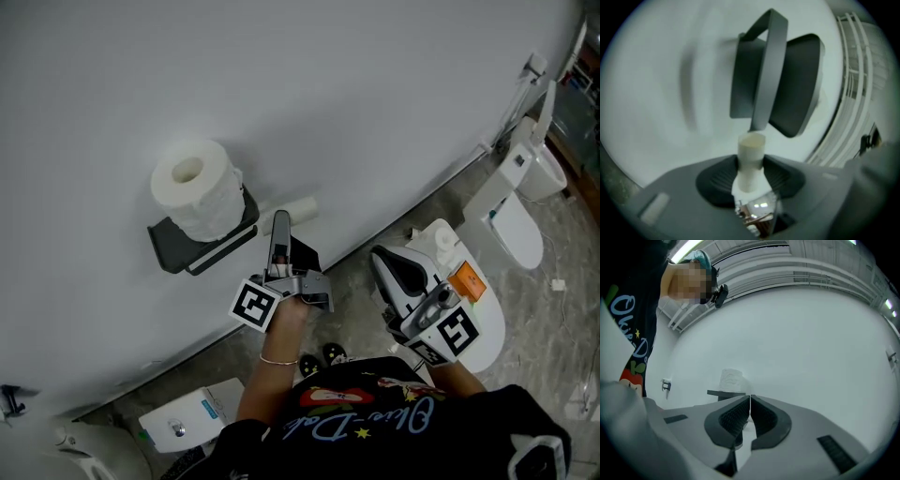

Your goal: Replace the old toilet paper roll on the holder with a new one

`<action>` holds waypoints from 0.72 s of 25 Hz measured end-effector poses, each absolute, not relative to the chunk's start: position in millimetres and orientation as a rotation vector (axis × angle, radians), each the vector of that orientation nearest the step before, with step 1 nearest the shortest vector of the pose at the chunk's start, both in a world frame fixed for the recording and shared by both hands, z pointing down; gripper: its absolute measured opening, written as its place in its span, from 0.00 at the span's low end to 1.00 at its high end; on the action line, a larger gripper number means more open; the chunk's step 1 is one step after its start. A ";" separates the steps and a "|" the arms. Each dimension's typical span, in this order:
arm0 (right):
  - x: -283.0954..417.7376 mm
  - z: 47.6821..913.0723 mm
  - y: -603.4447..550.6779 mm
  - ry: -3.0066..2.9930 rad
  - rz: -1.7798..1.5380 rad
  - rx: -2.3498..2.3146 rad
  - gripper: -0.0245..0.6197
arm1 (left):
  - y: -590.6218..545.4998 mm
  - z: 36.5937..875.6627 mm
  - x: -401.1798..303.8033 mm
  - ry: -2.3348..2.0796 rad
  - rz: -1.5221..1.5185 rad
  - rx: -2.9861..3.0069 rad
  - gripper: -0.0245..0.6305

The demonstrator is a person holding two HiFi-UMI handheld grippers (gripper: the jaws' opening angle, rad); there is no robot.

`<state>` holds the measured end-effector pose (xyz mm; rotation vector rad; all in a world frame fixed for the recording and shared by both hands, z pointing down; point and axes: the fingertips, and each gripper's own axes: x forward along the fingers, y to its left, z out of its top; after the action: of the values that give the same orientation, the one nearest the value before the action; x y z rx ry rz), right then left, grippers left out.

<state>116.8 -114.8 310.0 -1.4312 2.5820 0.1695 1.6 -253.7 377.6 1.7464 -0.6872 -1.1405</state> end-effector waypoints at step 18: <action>50.8 322.6 -143.8 2.668 -0.001 -1.140 0.06 | -144.1 380.3 -86.8 -1.791 0.207 2.695 0.29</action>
<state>50.8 -143.8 322.6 -1.1405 2.6675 -0.0014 -86.8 -144.1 380.3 2.6955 -1.7906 0.2070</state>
